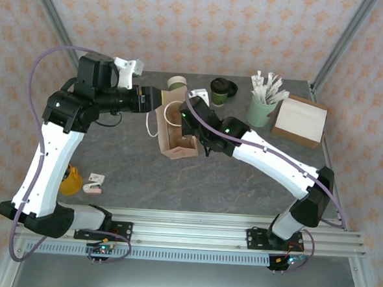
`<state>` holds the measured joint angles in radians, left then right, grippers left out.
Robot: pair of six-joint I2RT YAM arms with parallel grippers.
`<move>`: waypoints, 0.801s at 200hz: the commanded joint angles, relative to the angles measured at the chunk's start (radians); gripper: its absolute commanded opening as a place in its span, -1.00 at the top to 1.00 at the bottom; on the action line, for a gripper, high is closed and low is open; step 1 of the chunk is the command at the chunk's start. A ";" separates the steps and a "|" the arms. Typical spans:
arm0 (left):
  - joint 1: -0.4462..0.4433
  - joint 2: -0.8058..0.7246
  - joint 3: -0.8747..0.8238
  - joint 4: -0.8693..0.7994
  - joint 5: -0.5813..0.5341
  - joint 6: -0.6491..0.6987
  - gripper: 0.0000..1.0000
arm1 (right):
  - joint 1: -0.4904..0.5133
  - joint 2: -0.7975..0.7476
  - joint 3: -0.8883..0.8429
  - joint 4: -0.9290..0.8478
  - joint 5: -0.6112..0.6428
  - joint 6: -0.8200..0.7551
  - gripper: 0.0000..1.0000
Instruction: Pack the takeout coffee
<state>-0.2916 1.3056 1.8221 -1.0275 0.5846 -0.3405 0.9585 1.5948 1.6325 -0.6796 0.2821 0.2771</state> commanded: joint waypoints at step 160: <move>-0.227 0.227 0.189 -0.166 -0.220 -0.352 1.00 | -0.095 0.164 0.275 -0.276 -0.183 0.284 1.00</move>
<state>-0.4870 1.5291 1.9850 -1.1706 0.5282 -0.5877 0.8982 1.7573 1.8641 -0.9260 0.1589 0.4679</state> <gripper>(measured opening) 0.046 0.049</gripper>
